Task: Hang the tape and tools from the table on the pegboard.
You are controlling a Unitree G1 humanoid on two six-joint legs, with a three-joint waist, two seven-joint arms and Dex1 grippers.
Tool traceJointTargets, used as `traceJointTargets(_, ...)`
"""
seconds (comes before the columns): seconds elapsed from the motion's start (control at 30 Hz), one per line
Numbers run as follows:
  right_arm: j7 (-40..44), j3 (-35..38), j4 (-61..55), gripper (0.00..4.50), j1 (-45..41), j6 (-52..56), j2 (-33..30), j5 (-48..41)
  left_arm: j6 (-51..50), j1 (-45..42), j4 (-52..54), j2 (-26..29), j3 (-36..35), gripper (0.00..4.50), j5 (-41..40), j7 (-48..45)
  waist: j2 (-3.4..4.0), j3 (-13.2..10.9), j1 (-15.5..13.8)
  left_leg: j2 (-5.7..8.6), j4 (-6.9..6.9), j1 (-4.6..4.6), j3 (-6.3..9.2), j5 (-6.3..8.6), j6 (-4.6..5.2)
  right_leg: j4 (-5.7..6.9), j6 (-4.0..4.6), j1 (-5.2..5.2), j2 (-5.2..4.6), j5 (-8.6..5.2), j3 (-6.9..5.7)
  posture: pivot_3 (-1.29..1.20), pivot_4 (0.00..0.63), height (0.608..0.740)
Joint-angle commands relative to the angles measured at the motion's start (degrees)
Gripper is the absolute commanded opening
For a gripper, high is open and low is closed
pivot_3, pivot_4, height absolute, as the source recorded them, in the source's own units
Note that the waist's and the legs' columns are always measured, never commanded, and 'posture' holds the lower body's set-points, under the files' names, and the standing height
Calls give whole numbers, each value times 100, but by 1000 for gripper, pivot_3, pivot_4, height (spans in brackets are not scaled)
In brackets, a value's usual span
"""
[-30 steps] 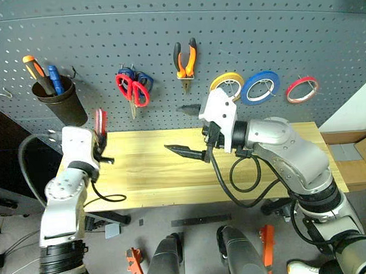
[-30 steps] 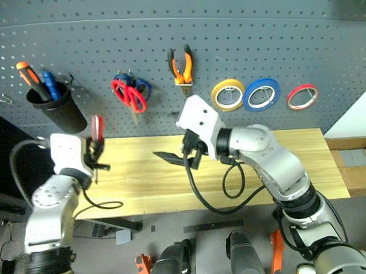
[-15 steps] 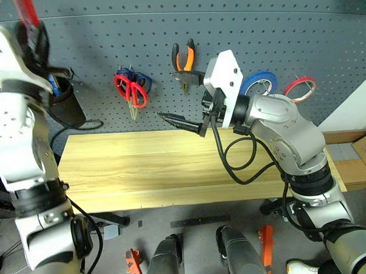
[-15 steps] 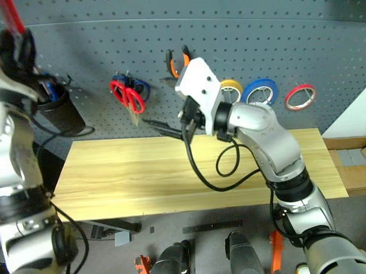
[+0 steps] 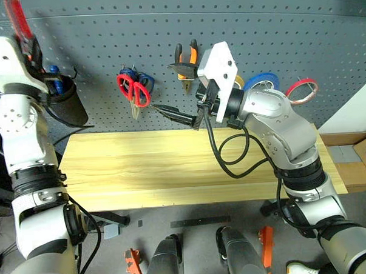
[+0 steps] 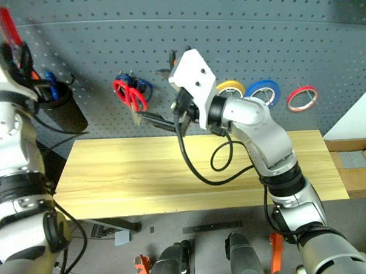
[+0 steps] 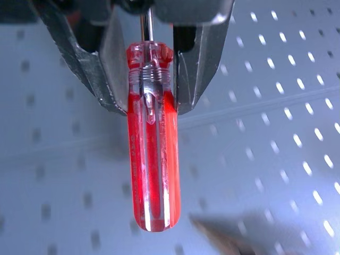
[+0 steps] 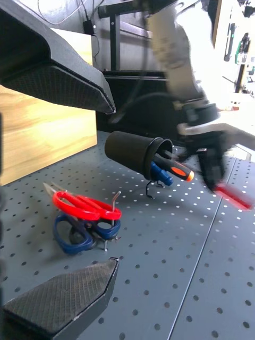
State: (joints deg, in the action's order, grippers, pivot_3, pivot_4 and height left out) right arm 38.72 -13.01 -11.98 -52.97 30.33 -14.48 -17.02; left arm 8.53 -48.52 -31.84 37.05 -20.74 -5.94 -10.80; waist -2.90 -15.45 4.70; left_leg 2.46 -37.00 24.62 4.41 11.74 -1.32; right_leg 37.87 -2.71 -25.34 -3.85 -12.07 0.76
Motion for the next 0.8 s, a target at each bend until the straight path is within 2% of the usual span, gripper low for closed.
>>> traceJointTargets(0.03,36,104,-144,4500,-156,-150,46,-40,625,-371,-390,-31,48,1515,18,63,-11,6,3,0,0,0,0,0,0,0,0,0,0,0,-1,-119,166,740)
traceJointTargets(0.17,54,129,-275,4500,-103,-40,9,-83,745,-306,-82,-96,-51,2749,-211,69,-19,12,11,-1,0,6,-3,0,0,0,0,-9,-2,1,2,-130,165,740)
traceJointTargets(0.33,23,284,-487,4500,22,5,-80,-175,333,73,1172,-86,-305,4482,-113,746,-20,17,41,-1,2,6,-6,1,-1,4,0,-13,-6,1,7,-130,158,740)
traceJointTargets(0.37,-15,346,-517,4500,36,17,-74,-209,215,136,1388,-93,-308,4482,-74,842,-20,18,39,-1,2,6,-7,1,-1,6,0,-14,-6,1,7,-130,158,740)
traceJointTargets(0.43,-124,806,-752,4500,139,235,-186,-535,-215,267,2485,-190,-73,4482,-111,778,-25,25,27,-1,0,6,-5,0,-2,11,0,-14,-6,1,5,-109,151,740)
traceJointTargets(0.57,-71,1305,-1391,4500,676,785,-638,-1093,-1540,905,4225,-553,761,4482,-1038,-105,-32,119,-117,4,-2,13,3,1,-2,-3,0,-3,-9,1,-2,-81,140,740)
traceJointTargets(0.67,-183,1411,-1828,4500,1282,1081,-939,-1245,-2841,1865,5057,-620,1130,4482,-1620,-406,11,284,-130,6,1,11,-9,3,2,-23,-2,4,-10,2,8,-74,130,740)
traceJointTargets(0.73,-326,1426,-2029,4500,1654,1180,-1066,-1248,-3521,2345,5408,-668,1153,4482,-1870,-347,27,309,-89,4,5,-9,-21,5,5,-16,-3,15,-6,1,20,-70,124,740)
traceJointTargets(0.8,-627,1495,-2214,4500,2121,1300,-1021,-1239,-3718,2874,5793,-818,1109,4482,-2027,-292,25,321,-57,-16,4,-26,-22,2,4,-9,-2,23,20,0,24,-69,121,740)
